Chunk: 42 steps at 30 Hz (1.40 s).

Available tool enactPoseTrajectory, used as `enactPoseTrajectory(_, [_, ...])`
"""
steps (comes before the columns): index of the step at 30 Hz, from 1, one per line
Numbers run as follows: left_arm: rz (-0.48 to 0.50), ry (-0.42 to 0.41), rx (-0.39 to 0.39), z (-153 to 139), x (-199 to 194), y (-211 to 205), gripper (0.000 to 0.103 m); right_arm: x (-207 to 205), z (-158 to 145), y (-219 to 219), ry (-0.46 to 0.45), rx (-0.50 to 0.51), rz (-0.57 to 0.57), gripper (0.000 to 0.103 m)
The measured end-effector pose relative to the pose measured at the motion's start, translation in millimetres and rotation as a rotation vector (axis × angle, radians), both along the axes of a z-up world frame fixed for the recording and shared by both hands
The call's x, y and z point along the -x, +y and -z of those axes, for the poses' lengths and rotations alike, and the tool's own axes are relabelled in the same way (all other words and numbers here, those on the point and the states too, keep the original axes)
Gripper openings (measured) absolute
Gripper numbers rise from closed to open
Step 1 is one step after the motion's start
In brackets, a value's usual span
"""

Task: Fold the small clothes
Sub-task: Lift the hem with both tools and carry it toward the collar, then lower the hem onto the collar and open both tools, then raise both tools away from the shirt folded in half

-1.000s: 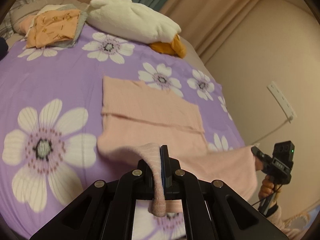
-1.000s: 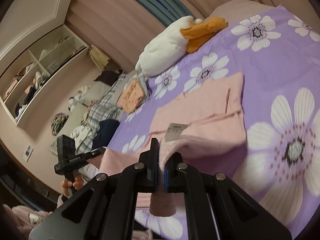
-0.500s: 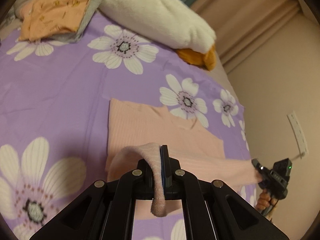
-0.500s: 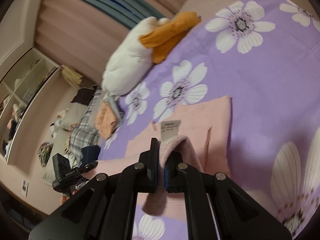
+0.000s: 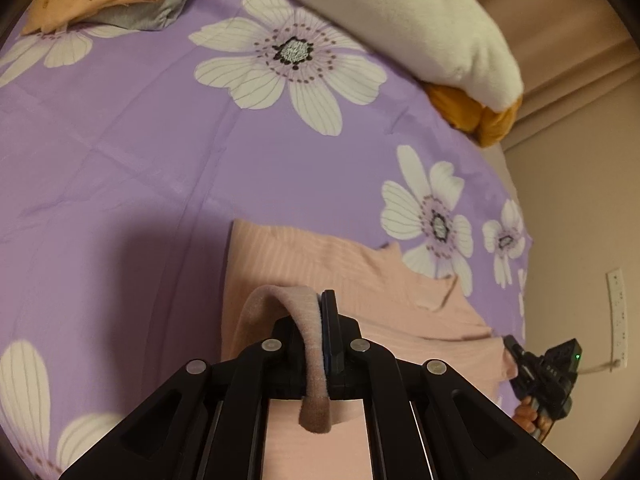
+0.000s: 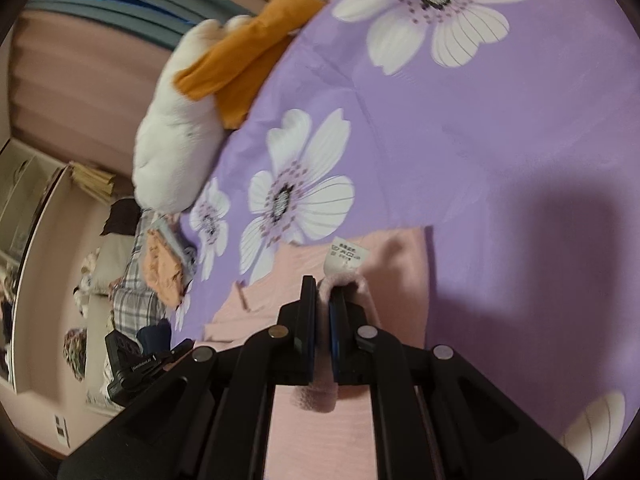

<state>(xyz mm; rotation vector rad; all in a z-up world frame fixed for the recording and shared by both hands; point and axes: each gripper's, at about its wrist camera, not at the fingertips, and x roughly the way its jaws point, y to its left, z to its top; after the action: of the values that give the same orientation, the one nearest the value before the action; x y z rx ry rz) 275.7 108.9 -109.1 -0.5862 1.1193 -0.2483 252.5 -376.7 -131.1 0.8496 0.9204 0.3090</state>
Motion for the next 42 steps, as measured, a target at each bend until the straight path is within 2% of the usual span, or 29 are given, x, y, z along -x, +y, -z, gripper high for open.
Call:
enactPoseTrajectory(5, [0.006,0.035,-0.036,6.8,-11.2,-2.0,0.001,-14.8,12.5,-2.5,0.070,0.025,0.016,0.009])
enactPoseTrajectory(7, [0.014,0.047,-0.035,7.5,-11.0,-0.7,0.001,-16.2,13.4,-4.0,0.075,0.021,0.016,0.016])
enactPoseTrajectory(8, [0.023,0.044,-0.038,5.8,-8.6,1.2,0.002,-15.9,12.6,-6.0,0.069,0.012,0.021,0.024])
enactPoseTrajectory(11, [0.016,0.022,-0.088,-3.1,-4.0,8.4,0.014,-12.3,5.3,-17.3,0.039,0.004,0.061,0.036])
enactPoseTrajectory(12, [0.006,0.014,-0.104,-5.7,-3.8,10.6,0.024,-10.3,1.7,-22.5,0.029,0.008,0.080,0.037])
enactPoseTrajectory(13, [-0.007,0.001,-0.117,-10.3,-1.3,16.1,0.029,-8.3,-1.9,-26.1,0.021,0.015,0.090,0.037])
enactPoseTrajectory(18, [-0.017,-0.058,-0.125,-30.5,13.3,28.6,0.029,7.8,-24.5,-19.7,-0.051,0.078,0.032,0.036])
enactPoseTrajectory(21, [0.045,-0.093,-0.166,-39.5,31.3,15.1,0.029,27.6,-38.3,-2.9,-0.124,0.146,-0.065,0.032])
enactPoseTrajectory(24, [0.139,-0.113,-0.181,-38.3,54.2,-8.2,0.029,44.7,-41.4,24.2,-0.137,0.251,-0.181,0.026])
enactPoseTrajectory(27, [0.220,-0.094,-0.181,-23.2,70.5,-31.7,0.029,55.9,-31.5,57.2,-0.136,0.372,-0.301,0.023])
enactPoseTrajectory(29, [0.260,-0.081,-0.216,-9.5,75.3,-48.1,0.029,54.0,-22.4,74.2,-0.134,0.439,-0.348,0.021])
enactPoseTrajectory(33, [0.285,-0.065,-0.269,10.3,67.9,-65.9,0.029,36.9,-2.2,99.2,-0.113,0.567,-0.393,0.020])
enactPoseTrajectory(36, [0.268,-0.084,-0.274,13.6,55.8,-70.1,0.029,20.0,3.0,108.0,-0.127,0.636,-0.401,0.017])
enactPoseTrajectory(42, [0.195,-0.124,-0.266,7.9,10.5,-70.3,0.029,-23.8,-8.9,114.2,-0.161,0.658,-0.335,0.017])
